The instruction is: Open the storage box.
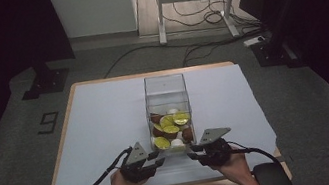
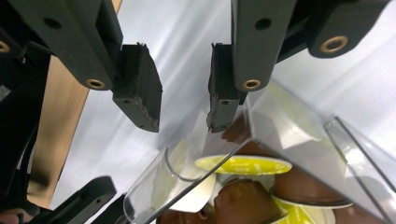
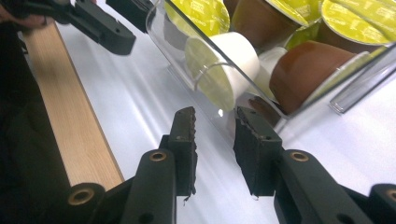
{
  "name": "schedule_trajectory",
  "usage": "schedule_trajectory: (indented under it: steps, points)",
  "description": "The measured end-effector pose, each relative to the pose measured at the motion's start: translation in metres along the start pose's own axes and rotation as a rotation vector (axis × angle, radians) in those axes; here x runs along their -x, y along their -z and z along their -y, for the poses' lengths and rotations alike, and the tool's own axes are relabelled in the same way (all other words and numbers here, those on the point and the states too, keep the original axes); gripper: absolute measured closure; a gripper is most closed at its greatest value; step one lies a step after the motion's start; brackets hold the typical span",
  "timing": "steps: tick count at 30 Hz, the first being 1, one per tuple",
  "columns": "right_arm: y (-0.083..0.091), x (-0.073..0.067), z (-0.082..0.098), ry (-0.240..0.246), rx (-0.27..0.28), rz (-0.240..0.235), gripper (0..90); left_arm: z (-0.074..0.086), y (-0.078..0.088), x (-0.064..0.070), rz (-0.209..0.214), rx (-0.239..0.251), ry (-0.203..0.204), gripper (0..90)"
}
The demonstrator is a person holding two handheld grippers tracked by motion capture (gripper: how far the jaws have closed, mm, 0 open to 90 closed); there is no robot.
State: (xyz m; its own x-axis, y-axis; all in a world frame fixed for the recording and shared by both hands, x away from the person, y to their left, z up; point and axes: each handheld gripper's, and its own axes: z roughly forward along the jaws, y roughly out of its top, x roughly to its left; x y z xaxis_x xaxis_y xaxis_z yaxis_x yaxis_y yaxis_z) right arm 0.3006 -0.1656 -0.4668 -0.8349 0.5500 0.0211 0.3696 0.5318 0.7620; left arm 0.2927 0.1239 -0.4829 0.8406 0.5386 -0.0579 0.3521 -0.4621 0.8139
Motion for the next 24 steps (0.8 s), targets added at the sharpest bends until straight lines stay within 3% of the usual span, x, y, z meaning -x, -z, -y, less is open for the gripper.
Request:
schedule_trajectory:
  steps: [5, 10, 20, 24]
  points:
    - [0.008, 0.006, 0.004, -0.009, -0.013, 0.001, 67.6, 0.001, 0.006, -0.004, -0.004, -0.021, -0.031, 64.0]
    - [0.015, 0.010, 0.005, -0.015, -0.011, 0.021, 66.3, 0.002, 0.012, -0.008, -0.006, -0.028, -0.036, 64.1]
    - [0.022, 0.022, 0.009, -0.052, 0.001, 0.059, 57.1, 0.002, 0.029, -0.029, -0.028, -0.019, 0.013, 61.5]
    - [0.026, 0.030, 0.007, -0.065, 0.017, 0.081, 46.7, -0.002, 0.037, -0.043, -0.036, 0.007, 0.054, 58.6]
